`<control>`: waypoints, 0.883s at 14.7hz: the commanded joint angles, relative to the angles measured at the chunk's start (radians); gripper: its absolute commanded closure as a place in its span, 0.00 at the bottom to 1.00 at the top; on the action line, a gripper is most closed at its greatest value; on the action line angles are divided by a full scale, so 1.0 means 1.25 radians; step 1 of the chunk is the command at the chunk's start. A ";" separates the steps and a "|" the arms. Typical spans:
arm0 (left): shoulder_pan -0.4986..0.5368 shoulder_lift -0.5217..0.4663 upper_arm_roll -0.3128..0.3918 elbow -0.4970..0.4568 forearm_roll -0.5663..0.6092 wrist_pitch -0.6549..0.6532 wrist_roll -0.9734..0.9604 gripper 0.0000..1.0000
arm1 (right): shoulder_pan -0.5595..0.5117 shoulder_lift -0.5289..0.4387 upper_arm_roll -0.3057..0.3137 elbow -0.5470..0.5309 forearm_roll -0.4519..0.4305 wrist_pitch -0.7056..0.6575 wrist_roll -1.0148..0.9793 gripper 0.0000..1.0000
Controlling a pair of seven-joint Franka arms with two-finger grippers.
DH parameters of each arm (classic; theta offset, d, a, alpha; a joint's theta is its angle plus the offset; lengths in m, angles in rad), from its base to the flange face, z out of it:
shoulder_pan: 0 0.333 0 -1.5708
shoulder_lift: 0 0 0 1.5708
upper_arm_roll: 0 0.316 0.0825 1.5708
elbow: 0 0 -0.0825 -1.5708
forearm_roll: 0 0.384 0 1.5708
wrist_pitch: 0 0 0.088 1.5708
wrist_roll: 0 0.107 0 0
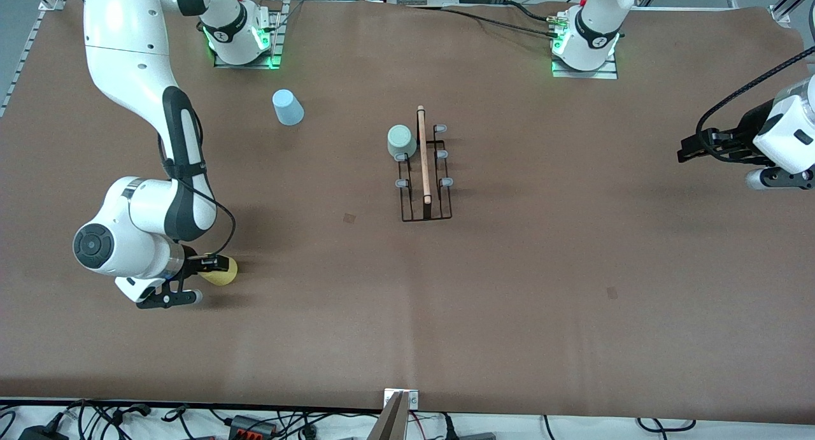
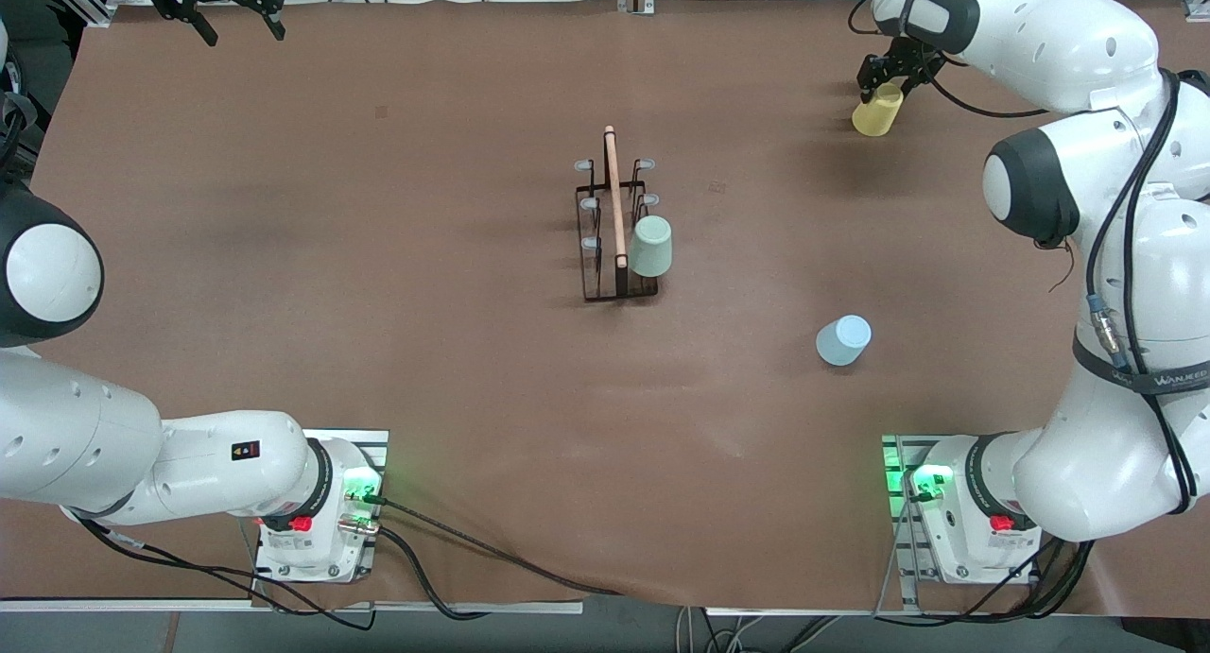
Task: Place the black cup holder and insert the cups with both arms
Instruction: 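Lower the right gripper and grasp the pale yellow cup, then lift the yellow cup and carry it to the rack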
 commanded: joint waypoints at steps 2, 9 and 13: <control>0.000 -0.004 -0.006 0.007 0.016 -0.004 -0.006 0.00 | 0.000 0.005 0.004 0.018 0.004 -0.010 -0.039 0.69; 0.000 -0.005 -0.006 0.006 0.016 -0.008 0.000 0.00 | 0.032 -0.069 -0.002 0.098 0.008 -0.224 -0.006 0.71; -0.002 -0.006 -0.007 0.007 0.016 -0.013 -0.005 0.00 | 0.086 -0.071 0.004 0.233 0.010 -0.353 0.160 0.71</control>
